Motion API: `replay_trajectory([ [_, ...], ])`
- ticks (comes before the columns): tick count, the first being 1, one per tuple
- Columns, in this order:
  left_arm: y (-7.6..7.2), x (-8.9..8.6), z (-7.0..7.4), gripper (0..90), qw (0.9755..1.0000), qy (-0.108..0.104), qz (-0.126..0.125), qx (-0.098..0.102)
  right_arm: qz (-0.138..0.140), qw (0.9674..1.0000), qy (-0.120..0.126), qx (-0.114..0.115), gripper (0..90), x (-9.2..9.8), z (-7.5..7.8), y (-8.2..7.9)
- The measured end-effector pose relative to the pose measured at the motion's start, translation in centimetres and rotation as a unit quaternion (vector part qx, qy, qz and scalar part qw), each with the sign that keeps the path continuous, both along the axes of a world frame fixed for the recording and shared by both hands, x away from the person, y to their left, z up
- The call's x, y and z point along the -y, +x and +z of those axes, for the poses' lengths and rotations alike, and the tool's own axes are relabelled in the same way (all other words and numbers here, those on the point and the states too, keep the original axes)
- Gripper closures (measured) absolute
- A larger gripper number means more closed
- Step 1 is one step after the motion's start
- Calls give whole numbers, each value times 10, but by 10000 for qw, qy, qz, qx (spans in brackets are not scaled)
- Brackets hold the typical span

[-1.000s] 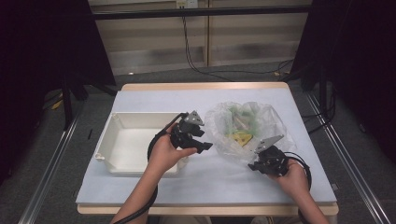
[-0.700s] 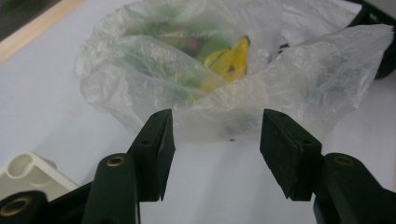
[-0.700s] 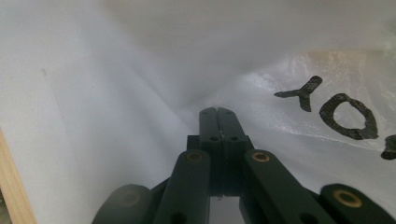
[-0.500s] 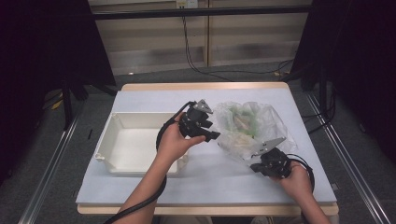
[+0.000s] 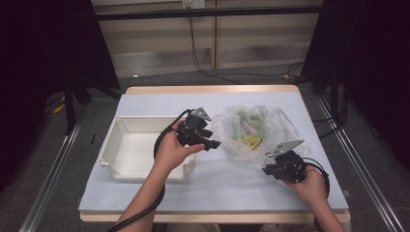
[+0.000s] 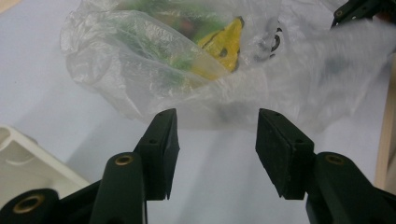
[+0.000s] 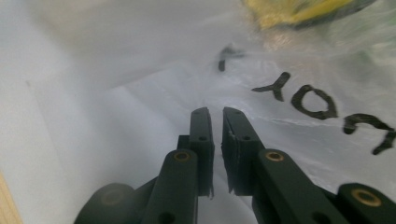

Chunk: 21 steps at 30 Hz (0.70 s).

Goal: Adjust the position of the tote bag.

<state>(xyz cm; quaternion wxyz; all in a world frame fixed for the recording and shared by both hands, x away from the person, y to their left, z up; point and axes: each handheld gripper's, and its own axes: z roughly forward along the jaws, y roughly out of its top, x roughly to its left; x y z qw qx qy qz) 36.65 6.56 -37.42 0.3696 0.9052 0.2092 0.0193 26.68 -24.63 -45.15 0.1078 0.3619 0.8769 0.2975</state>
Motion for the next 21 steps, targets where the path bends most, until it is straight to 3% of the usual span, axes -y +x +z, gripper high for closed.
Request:
replay_trajectory([
  [4, 3, 1, 6, 498, 9999, 69, 50, 133, -78, 10000, 38, 21, 812, 3, 1, 0],
  [6, 6, 4, 11, 491, 9998, -34, 35, 174, -86, 10000, 12, 28, 815, 4, 1, 1],
  [10, 7, 19, 21, 486, 9995, -90, 69, 307, -15, 10000, -39, -8, 860, 1, -2, 1],
  [13, 5, 34, 25, 485, 9992, 33, -91, 378, 33, 10000, -34, -23, 861, -1, -3, 1],
  [16, 2, 51, 19, 475, 9991, 94, -248, 318, 85, 9999, -56, -34, 874, -3, -3, 1],
  [21, -4, 72, -6, 436, 9979, 357, -525, 155, 133, 9998, -91, -102, 885, -4, -4, 0],
])
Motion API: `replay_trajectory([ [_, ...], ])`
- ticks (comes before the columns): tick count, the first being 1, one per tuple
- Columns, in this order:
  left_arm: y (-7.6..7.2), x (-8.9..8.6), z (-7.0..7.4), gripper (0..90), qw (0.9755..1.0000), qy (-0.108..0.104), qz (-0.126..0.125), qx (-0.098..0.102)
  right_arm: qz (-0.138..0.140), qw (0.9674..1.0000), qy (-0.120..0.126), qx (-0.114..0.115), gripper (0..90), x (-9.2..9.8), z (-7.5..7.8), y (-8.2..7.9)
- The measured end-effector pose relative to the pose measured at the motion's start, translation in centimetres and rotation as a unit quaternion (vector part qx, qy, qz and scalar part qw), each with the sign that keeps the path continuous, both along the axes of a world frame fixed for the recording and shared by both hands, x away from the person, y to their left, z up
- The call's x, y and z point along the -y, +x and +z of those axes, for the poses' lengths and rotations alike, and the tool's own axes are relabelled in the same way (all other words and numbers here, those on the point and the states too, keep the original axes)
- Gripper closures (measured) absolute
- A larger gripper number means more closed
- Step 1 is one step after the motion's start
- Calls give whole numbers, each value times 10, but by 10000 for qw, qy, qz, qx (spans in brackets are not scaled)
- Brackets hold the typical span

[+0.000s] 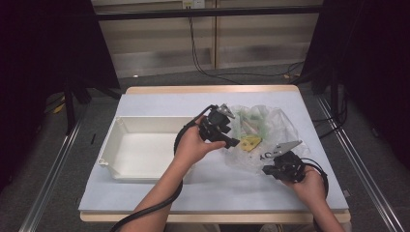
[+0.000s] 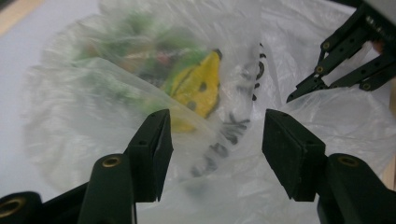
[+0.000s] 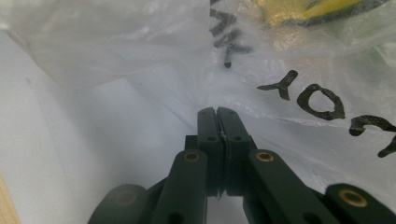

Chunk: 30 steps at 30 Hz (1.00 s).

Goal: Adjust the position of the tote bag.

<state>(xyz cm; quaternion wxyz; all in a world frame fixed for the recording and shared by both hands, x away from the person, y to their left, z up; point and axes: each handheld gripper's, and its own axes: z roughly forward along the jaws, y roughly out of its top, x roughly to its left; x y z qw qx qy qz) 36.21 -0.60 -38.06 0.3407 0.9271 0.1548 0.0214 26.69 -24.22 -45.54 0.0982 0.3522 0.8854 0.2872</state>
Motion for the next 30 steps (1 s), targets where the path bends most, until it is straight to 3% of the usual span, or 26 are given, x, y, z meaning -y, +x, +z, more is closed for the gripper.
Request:
replay_trajectory([
  [6, -7, 8, -27, 456, 9992, 256, -189, -261, -160, 9998, 106, 80, 871, 9, 4, 0],
  [11, -17, 12, -46, 457, 9981, 410, -313, -342, -285, 9995, 100, 123, 868, 17, 6, 0],
  [15, -23, 14, -61, 453, 9973, 404, -339, -504, -347, 9992, 107, 139, 866, 21, 5, 1],
  [19, -27, 16, -73, 472, 9968, 500, -357, -507, -342, 9993, 78, 117, 861, 21, 4, 1],
  [21, -29, 17, -78, 521, 9971, 476, -287, -526, -335, 9993, 74, 125, 854, 21, 4, 1],
  [27, -28, 16, -82, 686, 9971, 574, -391, -320, -396, 9991, 72, 126, 851, 23, 3, 1],
  [29, -30, 15, -82, 764, 9974, 561, -311, -333, -413, 9991, 78, 114, 843, 24, 3, 1],
  [30, -29, 14, -82, 814, 9966, 608, -405, -390, -455, 9989, 81, 82, 834, 24, 4, 1],
])
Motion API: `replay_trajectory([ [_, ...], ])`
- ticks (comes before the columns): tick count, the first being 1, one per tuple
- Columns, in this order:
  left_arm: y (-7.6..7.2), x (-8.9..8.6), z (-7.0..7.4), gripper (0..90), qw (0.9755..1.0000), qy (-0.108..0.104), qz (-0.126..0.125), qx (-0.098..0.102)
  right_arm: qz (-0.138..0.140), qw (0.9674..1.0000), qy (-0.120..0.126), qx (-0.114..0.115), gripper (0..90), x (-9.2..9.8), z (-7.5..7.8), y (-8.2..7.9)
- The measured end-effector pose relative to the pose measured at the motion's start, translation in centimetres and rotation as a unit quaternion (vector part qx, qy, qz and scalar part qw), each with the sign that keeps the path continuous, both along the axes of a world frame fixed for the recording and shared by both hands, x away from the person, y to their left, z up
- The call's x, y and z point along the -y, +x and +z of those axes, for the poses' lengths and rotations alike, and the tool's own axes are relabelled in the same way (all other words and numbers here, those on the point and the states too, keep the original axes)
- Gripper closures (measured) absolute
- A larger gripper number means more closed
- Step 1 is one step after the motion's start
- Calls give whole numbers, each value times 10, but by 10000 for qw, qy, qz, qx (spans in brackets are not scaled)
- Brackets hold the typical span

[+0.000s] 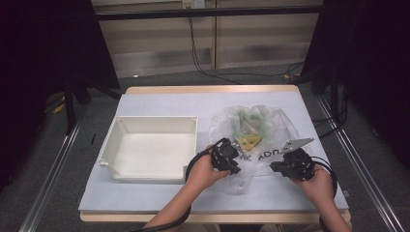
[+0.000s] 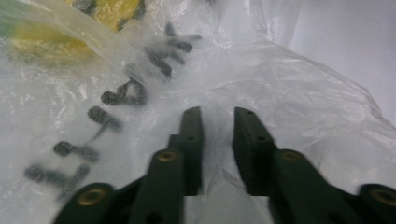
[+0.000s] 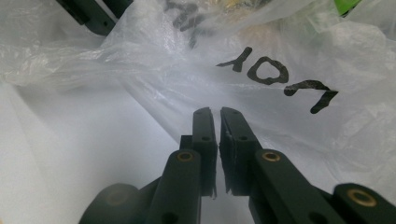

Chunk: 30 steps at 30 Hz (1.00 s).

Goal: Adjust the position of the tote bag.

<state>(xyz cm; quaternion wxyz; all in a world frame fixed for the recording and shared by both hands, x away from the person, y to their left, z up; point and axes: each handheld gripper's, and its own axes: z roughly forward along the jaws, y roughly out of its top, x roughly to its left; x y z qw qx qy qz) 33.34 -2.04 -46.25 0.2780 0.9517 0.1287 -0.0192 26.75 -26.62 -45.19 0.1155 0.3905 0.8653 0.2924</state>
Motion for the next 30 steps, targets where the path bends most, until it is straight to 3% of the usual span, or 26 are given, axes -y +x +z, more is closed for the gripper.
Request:
replay_trajectory([
  [1, -1, 0, 0, 885, 10000, -32, 57, -75, -10, 10000, -4, -17, 831, 0, 1, 0],
  [2, -2, 1, 0, 900, 9999, -23, 102, -76, 27, 10000, -3, 26, 831, 1, 1, 0],
  [4, -3, 0, 1, 900, 10000, 22, 84, -9, 8, 10000, -11, 64, 830, 2, 1, 1],
  [5, -4, 0, 2, 900, 9997, -60, 216, -56, -48, 10000, -9, 18, 822, 2, 1, 0],
  [7, -1, -4, 9, 900, 9999, -75, 123, -13, -57, 10000, -31, 16, 815, 4, 1, 0],
  [8, -2, -6, 13, 900, 9996, -184, 233, 4, -63, 10000, -40, 34, 810, 4, 1, 0],
  [11, 1, -15, 30, 900, 9986, -461, 240, 52, -158, 9999, -10, 29, 799, 8, 3, 0],
  [12, 1, -18, 35, 900, 9977, -567, 370, 62, -163, 9998, -16, 74, 789, 10, 4, 0],
  [15, 6, -31, 45, 900, 9966, -650, 489, 142, -286, 9996, 12, 75, 733, 16, 6, 0],
  [21, 14, -58, 54, 900, 9932, -850, 766, 200, -572, 9982, -25, 172, 715, 29, 9, -1],
  [25, 19, -78, 61, 900, 9896, -999, 1016, 184, -752, 9969, -217, 83, 752, 33, 5, 0],
  [28, 21, -93, 63, 900, 9865, -1102, 1198, 178, -867, 9935, -706, 224, 838, 34, 3, -1],
  [29, 22, -98, 64, 900, 9869, -1068, 1193, 185, -931, 9930, -700, 176, 864, 35, 2, -1],
  [30, 22, -101, 64, 900, 9858, -1092, 1260, 188, -986, 9924, -720, 157, 900, 36, 0, 0],
])
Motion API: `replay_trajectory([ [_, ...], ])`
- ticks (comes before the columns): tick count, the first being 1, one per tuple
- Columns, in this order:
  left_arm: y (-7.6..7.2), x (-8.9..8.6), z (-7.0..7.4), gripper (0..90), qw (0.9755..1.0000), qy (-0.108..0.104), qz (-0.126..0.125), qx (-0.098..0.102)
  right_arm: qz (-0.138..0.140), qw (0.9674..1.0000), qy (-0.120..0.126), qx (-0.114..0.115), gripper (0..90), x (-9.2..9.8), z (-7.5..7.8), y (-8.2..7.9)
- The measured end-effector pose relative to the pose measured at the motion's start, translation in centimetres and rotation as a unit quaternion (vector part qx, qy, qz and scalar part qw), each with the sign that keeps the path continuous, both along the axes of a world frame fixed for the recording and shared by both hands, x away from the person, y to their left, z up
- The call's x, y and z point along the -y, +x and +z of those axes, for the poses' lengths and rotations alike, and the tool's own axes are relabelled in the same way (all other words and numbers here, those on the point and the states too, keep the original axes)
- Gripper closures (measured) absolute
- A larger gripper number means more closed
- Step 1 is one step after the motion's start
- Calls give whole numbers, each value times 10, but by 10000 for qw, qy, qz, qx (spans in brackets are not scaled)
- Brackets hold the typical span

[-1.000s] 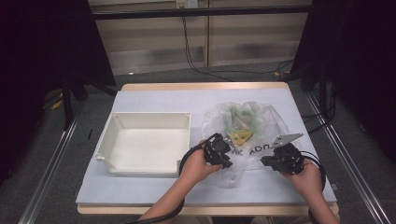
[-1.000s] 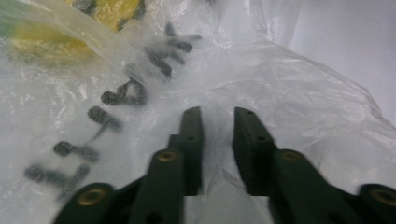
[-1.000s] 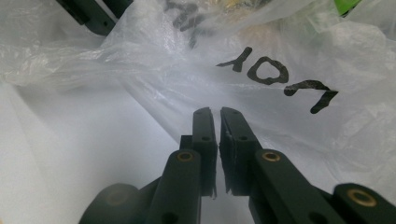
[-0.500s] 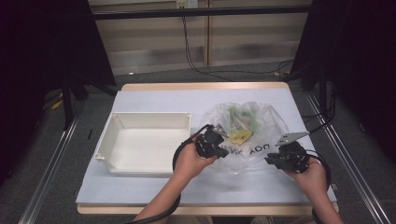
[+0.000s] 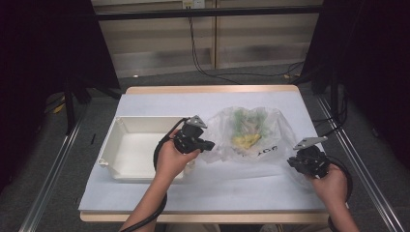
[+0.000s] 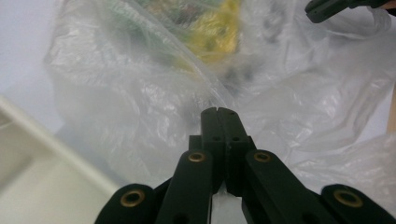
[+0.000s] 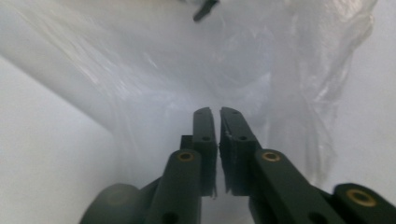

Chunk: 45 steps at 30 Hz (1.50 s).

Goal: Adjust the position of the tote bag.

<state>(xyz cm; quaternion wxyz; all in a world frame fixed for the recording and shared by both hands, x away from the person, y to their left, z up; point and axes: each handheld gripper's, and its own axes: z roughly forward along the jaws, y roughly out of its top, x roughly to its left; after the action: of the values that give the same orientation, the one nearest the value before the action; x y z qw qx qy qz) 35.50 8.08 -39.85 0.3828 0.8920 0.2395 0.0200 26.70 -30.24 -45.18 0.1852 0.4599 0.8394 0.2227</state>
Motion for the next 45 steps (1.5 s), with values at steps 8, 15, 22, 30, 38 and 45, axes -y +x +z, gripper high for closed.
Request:
replay_trajectory([
  [8, 1, -22, -6, 900, 9997, -93, 216, -63, -266, 9994, -156, -145, 900, 12, -7, 1],
  [15, 0, -33, -6, 900, 9993, -187, 313, -64, -464, 9986, -211, -145, 900, 21, -8, 0],
  [22, -1, -33, -7, 900, 9992, -247, 292, -65, -715, 9969, -278, -161, 900, 37, -7, -3],
  [30, -4, -23, -6, 900, 9996, -201, 137, -111, -231, 9997, 87, -58, 900, 18, 5, -2],
  [38, -8, -14, -7, 900, 9997, -204, -54, -138, 603, 9964, 601, 35, 749, -22, 17, -1],
  [45, -8, -10, -10, 900, 9996, -226, -106, -149, 1279, 9882, 843, 8, 539, -55, 11, 3],
])
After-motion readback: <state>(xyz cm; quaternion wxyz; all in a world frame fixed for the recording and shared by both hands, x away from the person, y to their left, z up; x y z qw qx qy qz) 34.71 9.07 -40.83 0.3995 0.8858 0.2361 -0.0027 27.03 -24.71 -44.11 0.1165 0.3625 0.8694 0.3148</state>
